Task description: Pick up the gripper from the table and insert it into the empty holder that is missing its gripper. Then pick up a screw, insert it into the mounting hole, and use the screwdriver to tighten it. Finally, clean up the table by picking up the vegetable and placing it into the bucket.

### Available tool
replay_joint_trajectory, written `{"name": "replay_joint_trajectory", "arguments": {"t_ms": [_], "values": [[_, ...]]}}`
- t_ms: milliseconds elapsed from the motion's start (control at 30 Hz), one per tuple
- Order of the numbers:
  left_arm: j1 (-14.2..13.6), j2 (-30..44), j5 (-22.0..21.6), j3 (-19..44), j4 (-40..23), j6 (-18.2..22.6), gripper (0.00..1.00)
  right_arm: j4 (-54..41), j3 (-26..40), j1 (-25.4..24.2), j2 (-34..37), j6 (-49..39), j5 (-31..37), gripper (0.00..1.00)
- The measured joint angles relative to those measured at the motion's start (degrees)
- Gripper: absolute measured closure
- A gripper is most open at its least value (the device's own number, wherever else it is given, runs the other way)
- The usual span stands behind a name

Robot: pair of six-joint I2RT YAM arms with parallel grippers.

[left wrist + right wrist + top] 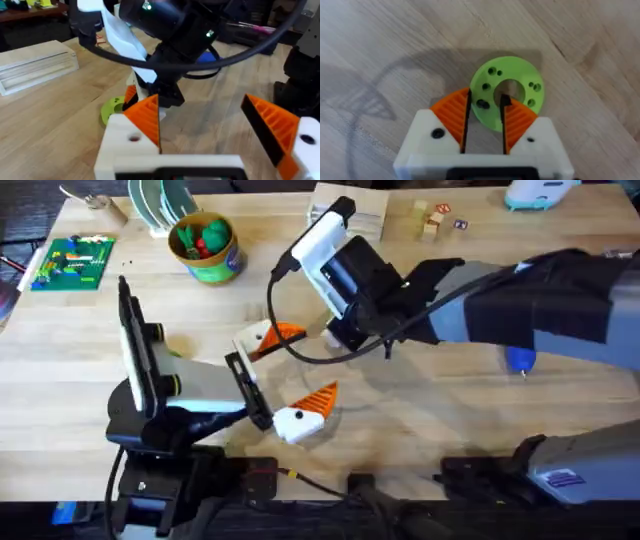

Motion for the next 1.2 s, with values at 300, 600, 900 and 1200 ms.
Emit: {"name": "replay_joint_trajectory", "arguments": {"t_ms": [300,600,900,1200], "values": [[0.0,0.0,0.0,0.0,0.0,0.0,0.008,-0.3,0.4,0.0,0.0,-0.2,0.9,0.651],[0.0,0.0,0.0,0.0,0.0,0.0,0.009,-2.3,3.0,0.0,0.0,-0.2,1.1,0.651],[0.0,0.0,0.0,0.0,0.0,0.0,0.007,-4.3,3.0,0.0,0.0,-0.2,1.1,0.675],[0.0,0.0,0.0,0.0,0.0,0.0,0.008,-4.6,3.0,0.0,0.0,-0.1,1.1,0.732]]}}
